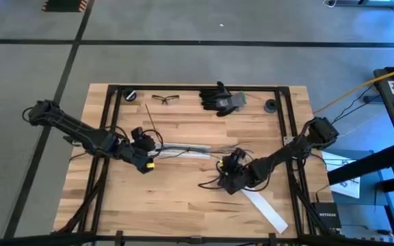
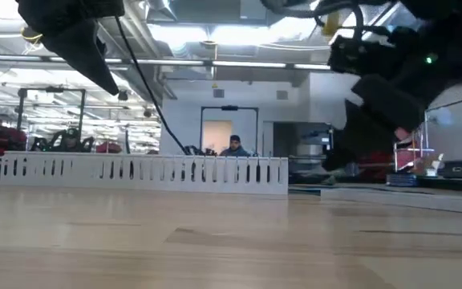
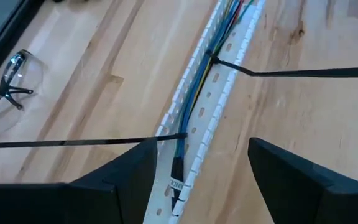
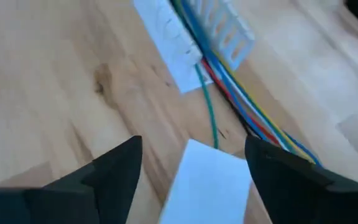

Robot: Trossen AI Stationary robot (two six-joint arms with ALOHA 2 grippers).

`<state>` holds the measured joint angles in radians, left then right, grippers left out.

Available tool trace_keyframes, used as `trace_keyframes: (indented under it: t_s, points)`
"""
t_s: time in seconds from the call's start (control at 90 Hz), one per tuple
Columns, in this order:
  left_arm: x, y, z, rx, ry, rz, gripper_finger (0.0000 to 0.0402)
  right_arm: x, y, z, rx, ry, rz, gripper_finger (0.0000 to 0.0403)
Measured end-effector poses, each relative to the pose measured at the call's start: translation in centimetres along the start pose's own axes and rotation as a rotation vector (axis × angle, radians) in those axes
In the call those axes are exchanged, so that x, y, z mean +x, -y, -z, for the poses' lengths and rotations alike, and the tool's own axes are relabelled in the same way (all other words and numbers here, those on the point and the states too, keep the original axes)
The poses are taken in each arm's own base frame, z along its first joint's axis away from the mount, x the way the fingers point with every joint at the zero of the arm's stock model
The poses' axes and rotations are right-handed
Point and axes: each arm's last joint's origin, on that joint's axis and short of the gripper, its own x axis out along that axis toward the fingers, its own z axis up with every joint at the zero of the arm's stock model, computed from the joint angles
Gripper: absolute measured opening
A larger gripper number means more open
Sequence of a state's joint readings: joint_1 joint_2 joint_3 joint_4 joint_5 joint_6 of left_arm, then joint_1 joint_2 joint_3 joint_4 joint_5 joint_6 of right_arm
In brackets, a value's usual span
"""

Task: Ziptie cables
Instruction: Close the white cable duct

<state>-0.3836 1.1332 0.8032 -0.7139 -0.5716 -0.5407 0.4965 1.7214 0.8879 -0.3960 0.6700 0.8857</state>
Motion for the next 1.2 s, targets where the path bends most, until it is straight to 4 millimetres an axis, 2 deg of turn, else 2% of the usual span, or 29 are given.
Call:
trace_keyframes:
  t_s: [0.144,0.267,0.6,0.922,1.044,1.2]
  points:
    - [0.1,0.0,0.2,0.004,-0.003,-0.002,0.0237,-0.5,1.1,0.5,0.097,-0.063,0.073,0.0296]
    - [0.6,0.1,0.6,0.012,0.007,0.004,0.0237,-0.5,0.7,0.9,0.156,-0.060,0.065,0.0305]
    - [1.3,0.2,1.3,-0.008,0.018,0.013,0.0237,1.7,0.0,3.4,0.173,-0.131,0.054,0.0305]
    - [1.3,0.3,1.2,0.003,0.025,0.016,0.0237,2.1,0.1,3.9,0.117,-0.144,0.069,0.0304]
    - [1.3,0.4,1.1,-0.001,0.040,0.024,0.0237,2.1,0.1,3.9,0.117,-0.146,0.061,0.0281]
    - [1.3,0.3,1.1,0.002,0.036,0.022,0.0237,2.1,0.1,3.9,0.101,-0.131,0.070,0.0217]
